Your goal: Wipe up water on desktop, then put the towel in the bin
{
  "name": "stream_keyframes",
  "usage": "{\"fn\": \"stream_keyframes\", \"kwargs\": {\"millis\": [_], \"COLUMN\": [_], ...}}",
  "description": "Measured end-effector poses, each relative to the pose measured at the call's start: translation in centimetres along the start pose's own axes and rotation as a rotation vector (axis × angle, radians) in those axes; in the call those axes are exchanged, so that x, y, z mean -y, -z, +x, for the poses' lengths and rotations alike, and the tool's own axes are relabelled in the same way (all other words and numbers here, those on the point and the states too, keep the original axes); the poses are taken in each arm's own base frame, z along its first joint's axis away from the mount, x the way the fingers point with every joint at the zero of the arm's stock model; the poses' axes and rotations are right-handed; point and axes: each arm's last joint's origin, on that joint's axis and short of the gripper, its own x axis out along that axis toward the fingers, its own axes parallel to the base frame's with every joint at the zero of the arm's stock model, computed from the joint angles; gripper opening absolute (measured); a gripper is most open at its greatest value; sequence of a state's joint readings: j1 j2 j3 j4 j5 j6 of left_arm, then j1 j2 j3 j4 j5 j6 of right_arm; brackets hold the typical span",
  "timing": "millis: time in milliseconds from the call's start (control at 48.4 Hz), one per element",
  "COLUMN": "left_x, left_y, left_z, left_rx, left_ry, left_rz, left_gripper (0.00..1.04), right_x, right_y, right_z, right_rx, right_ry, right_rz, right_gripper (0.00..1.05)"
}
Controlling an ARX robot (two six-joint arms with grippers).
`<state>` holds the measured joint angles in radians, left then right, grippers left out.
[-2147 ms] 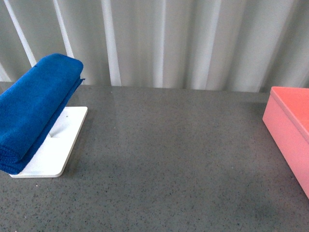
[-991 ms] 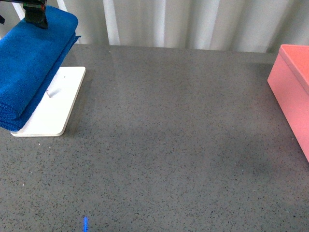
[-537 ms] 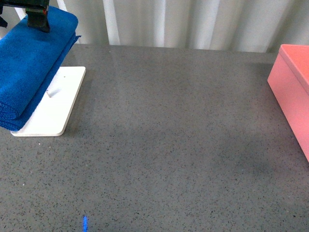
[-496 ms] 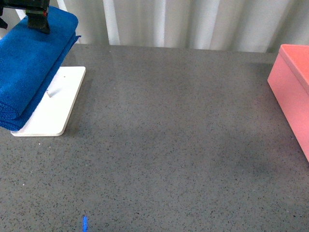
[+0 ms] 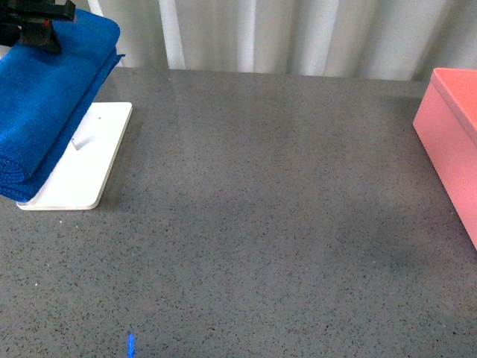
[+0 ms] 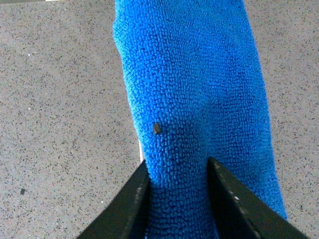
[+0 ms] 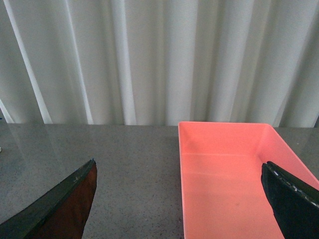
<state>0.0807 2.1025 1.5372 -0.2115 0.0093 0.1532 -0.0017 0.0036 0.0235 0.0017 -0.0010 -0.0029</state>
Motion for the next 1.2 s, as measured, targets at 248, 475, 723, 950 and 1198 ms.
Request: {"fn": "stream_keyframes", "kwargs": {"millis": [248,475,723,950,1198], "left_x": [-0.6,-1.3,-0.2,3.8,10.4], "left_y": [-0.2,-2.2,-3.9,-4.0,-2.7], "left_z": [-0.8,-4.4,-9.3,-12.4,-14.3], "left_rx": [0.018,0.127,0.264,0.372,0.419], "left_ry": [0.044,0.120,0.271,0.465,0.649], "left_rz": [-0.039,-0.105,-0.144,-0.116,-0.017], "left_gripper": [0.04,0.04,0.04,0.04,0.04], "right_x": [0.0,0.0,0.0,0.0,0.0], "right_y": [0.0,0.0,0.0,0.0,0.0], "right_z": [0.0,0.0,0.0,0.0,0.0], "right_rx": [0.000,0.000,0.000,0.000,0.000], "right_ry": [0.000,0.000,0.000,0.000,0.000], "right_rz": [0.000,0.000,0.000,0.000,0.000], "right_gripper": [0.98,0.98,0.98,0.98,0.98]}}
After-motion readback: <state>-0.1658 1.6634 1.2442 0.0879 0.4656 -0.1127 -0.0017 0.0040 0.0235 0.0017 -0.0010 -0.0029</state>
